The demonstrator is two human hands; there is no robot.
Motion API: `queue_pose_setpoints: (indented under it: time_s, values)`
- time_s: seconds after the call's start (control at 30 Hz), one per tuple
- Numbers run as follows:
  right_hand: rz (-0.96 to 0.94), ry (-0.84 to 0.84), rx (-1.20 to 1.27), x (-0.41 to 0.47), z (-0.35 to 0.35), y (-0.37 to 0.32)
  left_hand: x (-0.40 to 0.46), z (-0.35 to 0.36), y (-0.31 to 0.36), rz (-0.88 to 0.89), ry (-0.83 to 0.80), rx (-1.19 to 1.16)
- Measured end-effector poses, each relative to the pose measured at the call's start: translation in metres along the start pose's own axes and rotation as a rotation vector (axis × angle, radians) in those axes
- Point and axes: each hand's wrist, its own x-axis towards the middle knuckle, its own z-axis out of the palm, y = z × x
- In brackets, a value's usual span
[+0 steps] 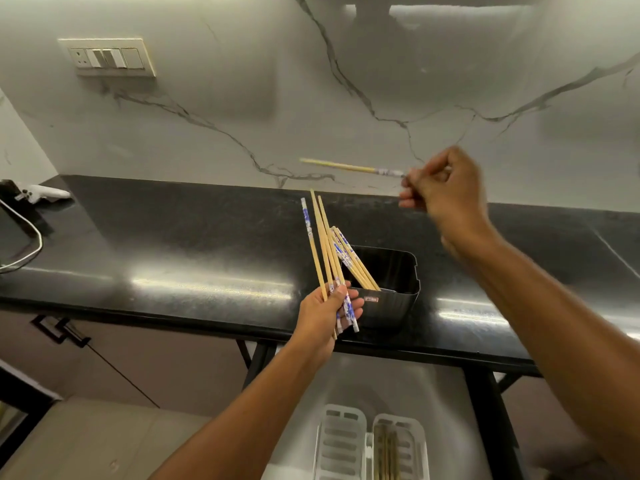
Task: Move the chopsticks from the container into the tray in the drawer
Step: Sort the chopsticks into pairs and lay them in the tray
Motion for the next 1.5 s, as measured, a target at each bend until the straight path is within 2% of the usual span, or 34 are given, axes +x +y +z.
queue_pose_setpoints:
  time_s: [0.13, 0.23, 0.3, 0.43, 0.83, 0.97, 1.03, 1.2, 1.3, 1.4, 1.5]
  values:
    - [0.160, -0.025, -0.044, -0.045, 0.020, 0.053, 0.006, 0.013, 0.010, 0.039, -0.016, -0.072]
    - [0.093, -0.023, -0.218, -0.086, 0.034, 0.086, 0.008, 0.020, 0.016, 0.065, -0.017, -0.107]
    - [0.030, -0.086, -0.253, -0.105, 0.040, 0.096, 0.009, 0.023, 0.018, 0.080, 0.001, -0.084]
    - [-0.034, -0.201, -0.268, -0.118, 0.043, 0.100, 0.006, 0.023, 0.017, 0.105, 0.026, 0.000]
    - [-0.055, -0.315, -0.431, -0.121, 0.044, 0.102, 0.005, 0.019, 0.005, 0.134, 0.054, 0.144]
    - [-0.029, -0.389, -0.652, -0.116, 0.043, 0.095, 0.006, 0.014, 0.003, 0.184, 0.078, 0.215]
    - [-0.061, -0.340, -0.728, -0.106, 0.042, 0.084, 0.005, 0.012, 0.003, 0.215, 0.063, 0.237]
    - [-0.235, -0.263, -0.643, -0.068, 0.052, 0.048, 0.003, 0.015, -0.003, 0.235, 0.057, 0.285]
    - [-0.496, -0.268, -0.741, -0.044, 0.061, 0.025, 0.000, 0.018, -0.006, 0.230, 0.050, 0.329]
    - [-0.832, -0.434, -1.111, -0.016, 0.066, 0.006, -0.003, 0.016, -0.006, 0.270, 0.016, 0.357]
    - [-0.931, -0.708, -1.430, 0.001, 0.067, -0.004, -0.004, 0.011, -0.006, 0.299, -0.011, 0.378]
